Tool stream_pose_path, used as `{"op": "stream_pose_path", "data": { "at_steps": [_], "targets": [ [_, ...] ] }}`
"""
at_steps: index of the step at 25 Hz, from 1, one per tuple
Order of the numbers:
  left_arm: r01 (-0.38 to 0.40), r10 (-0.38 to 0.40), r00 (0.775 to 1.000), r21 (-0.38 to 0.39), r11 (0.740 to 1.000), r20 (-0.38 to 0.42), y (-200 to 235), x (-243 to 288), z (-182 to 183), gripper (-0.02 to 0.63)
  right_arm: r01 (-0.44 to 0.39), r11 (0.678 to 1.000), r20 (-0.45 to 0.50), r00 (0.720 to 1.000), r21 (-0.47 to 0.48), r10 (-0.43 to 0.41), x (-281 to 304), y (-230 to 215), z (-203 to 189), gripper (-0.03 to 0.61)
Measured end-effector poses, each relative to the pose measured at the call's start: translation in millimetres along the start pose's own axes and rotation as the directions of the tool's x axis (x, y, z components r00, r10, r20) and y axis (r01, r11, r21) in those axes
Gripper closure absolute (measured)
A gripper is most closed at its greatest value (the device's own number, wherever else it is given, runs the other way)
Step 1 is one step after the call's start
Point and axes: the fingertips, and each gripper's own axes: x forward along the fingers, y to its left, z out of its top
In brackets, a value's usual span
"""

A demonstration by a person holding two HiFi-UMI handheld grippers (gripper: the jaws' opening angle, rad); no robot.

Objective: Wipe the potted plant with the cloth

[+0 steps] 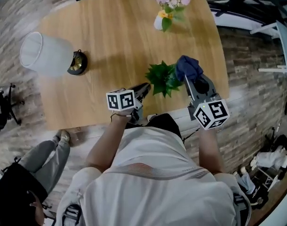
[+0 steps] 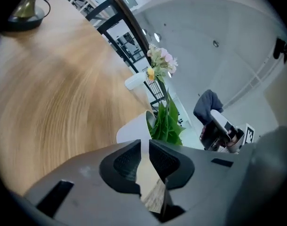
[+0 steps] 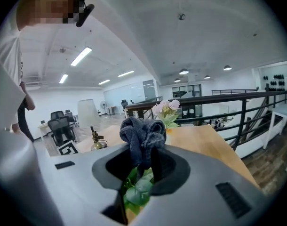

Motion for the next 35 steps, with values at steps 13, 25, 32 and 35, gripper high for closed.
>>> {"op": "stream_pose_path", "data": {
  "at_steps": [13, 25, 32, 35],
  "targets": [
    [0.026, 0.004, 0.984, -0.165, 0.986, 0.181, -1.4, 28.9, 7.0, 0.5, -0.615, 0.779, -0.307, 0.77, -0.122, 0.56, 56.4, 73.4, -27.7, 0.442],
    [0.051, -0.015, 0.985, -0.209, 0.977, 0.17, 2.3, 29.8, 5.4, 0.482, -0.252, 0.921, -0.365, 0.921, -0.298, 0.134, 139.2, -11.4, -35.9, 0.442],
    [0.046, -0.013, 0.988, -0.208, 0.977, 0.156, 2.4, 29.3, 5.2, 0.48, -0.36, 0.931, -0.251, 0.897, 0.061, 0.363, 73.4, 3.1, -12.3, 0.442],
    [0.047, -0.015, 0.988, -0.205, 0.978, 0.154, 1.8, 29.5, 5.1, 0.479, -0.333, 0.928, -0.335, 0.866, 0.168, 0.371, 74.5, -1.7, -61.1, 0.442]
  ]
}}
